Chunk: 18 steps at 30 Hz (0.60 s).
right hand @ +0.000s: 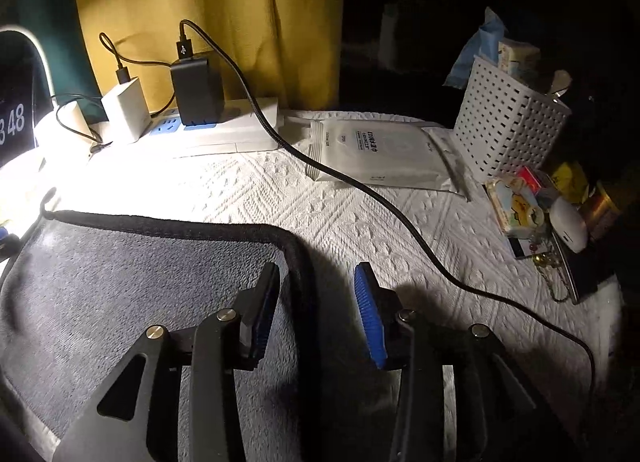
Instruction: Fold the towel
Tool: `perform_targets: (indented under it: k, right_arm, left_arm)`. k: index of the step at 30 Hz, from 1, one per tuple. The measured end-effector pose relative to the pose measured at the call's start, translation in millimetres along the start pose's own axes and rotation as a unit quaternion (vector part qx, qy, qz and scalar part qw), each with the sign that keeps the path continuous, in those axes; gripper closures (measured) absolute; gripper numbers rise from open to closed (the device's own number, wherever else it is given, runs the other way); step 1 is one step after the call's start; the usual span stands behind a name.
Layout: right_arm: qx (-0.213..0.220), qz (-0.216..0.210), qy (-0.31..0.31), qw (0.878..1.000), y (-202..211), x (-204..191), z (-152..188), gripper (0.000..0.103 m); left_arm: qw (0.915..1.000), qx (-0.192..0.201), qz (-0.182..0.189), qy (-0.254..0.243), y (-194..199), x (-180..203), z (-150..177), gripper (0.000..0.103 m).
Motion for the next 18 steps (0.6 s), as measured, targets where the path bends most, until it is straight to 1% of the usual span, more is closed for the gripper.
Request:
perform_targets:
  k: [18]
  right_arm:
    - [0.006, -0.007, 0.004, 1.0, 39, -17, 16, 0.061]
  left_arm:
    - [0.9998, 0.005, 0.018, 0.001, 37, 1, 18, 0.051]
Point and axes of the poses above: each gripper's, at about its wrist camera, not at the fingertips, and y roughly against the way its jaws point, x to its right, z to its underside, the point moved 9 cm from there along -y, roughly the way its jaws point, and after that the axes turned 11 degrees about -z, right-handed, at the moved point
